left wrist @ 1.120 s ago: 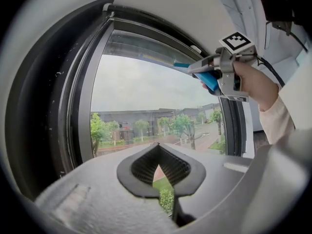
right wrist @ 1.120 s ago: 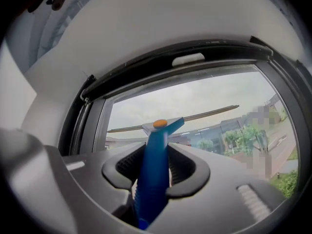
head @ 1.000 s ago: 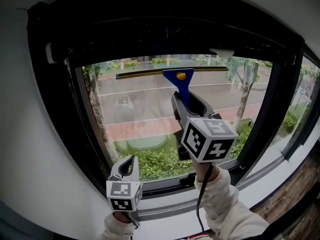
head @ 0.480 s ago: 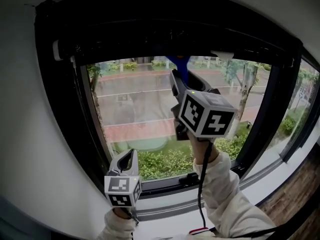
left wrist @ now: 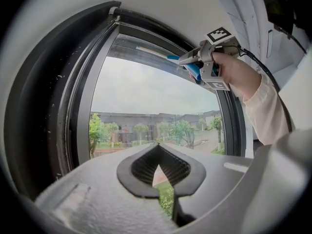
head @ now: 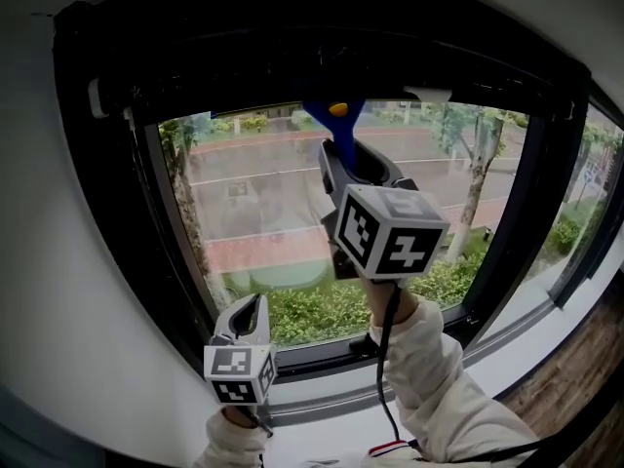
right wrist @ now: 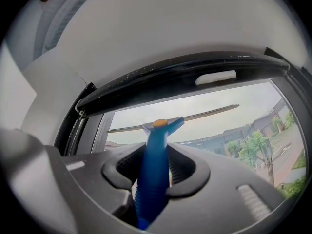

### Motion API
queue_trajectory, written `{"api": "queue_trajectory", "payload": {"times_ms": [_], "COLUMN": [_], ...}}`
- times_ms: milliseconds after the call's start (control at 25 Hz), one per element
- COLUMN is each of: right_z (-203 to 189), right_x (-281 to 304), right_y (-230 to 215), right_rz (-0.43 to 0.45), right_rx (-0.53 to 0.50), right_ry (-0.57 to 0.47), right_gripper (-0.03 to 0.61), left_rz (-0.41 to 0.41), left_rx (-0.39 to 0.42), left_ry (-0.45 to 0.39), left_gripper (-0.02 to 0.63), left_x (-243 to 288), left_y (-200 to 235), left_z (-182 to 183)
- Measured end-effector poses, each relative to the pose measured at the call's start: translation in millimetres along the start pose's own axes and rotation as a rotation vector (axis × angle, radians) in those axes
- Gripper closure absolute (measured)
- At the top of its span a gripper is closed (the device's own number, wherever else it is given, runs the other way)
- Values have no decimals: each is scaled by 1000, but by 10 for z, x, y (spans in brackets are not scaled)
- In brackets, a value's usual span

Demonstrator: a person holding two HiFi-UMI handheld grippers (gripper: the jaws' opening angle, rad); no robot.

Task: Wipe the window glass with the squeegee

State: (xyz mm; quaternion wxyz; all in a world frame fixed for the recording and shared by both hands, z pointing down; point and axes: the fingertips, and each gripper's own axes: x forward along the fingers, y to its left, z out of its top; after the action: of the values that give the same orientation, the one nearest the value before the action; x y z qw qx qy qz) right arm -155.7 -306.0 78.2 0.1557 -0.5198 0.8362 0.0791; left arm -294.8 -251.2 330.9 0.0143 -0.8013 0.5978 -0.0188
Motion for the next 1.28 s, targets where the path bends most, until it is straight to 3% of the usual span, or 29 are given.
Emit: {"api": "queue_trajectory", "payload": {"times_ms": [1280], "right_z": [-1092], "right_x": [-419], "right_y": [-32], "right_rz": [-25], "right_rx": [37], "right_ry": [135], "right_gripper": [440], "left_rz": [8], "left_rx": [-9], "left_ry": [129], "left_gripper": [614], "left_x": [-181], "left_y": [-130], "left_z": [-637]}}
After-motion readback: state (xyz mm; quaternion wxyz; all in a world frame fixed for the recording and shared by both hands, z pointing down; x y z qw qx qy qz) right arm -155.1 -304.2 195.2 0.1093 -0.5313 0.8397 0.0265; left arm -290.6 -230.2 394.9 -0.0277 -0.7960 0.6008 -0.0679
